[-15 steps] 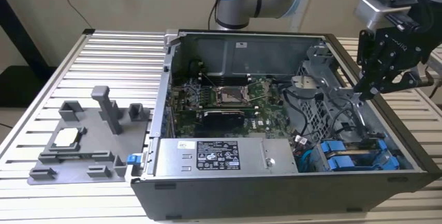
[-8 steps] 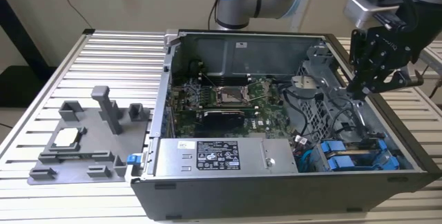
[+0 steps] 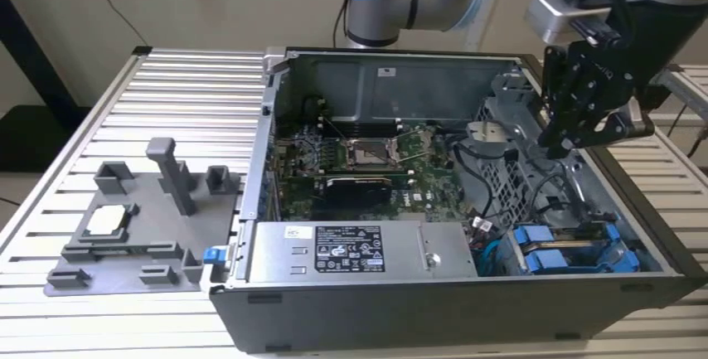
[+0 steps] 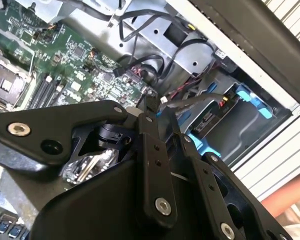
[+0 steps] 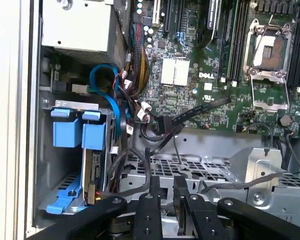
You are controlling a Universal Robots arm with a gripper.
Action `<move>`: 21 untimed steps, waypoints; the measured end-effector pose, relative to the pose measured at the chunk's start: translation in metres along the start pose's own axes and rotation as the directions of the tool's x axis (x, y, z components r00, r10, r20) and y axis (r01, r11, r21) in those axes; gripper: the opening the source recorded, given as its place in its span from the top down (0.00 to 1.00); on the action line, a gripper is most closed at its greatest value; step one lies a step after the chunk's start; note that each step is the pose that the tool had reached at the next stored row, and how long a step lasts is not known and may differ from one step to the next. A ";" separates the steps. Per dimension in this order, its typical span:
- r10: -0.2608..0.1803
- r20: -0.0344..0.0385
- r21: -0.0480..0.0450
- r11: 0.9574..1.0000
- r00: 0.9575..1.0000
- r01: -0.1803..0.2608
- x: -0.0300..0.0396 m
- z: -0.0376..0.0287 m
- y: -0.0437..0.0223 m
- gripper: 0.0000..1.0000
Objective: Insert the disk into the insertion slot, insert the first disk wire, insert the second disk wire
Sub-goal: 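Insert the first disk wire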
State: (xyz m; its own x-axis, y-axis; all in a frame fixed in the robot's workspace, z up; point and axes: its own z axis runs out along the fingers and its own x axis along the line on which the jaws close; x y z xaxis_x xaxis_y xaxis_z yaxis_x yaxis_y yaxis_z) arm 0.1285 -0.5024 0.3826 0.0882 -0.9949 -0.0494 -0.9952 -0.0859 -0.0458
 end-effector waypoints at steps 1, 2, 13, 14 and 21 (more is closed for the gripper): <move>0.000 0.000 0.000 1.000 1.000 0.000 -0.0003 -0.0001 0.0022 0.74; 0.000 0.000 0.000 1.000 1.000 0.000 -0.0006 -0.0003 0.0042 0.74; -0.002 -0.003 0.008 1.000 1.000 0.002 -0.0026 -0.0031 0.0171 0.74; -0.002 -0.003 0.009 1.000 1.000 0.002 -0.0027 -0.0032 0.0176 0.74; -0.003 -0.004 0.013 1.000 1.000 0.003 -0.0033 -0.0121 0.0195 0.74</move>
State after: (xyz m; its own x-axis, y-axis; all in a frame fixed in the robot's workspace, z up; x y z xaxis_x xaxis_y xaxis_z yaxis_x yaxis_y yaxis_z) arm 0.1082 -0.5014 0.3940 0.0908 -0.9948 -0.0457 -0.9944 -0.0880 -0.0591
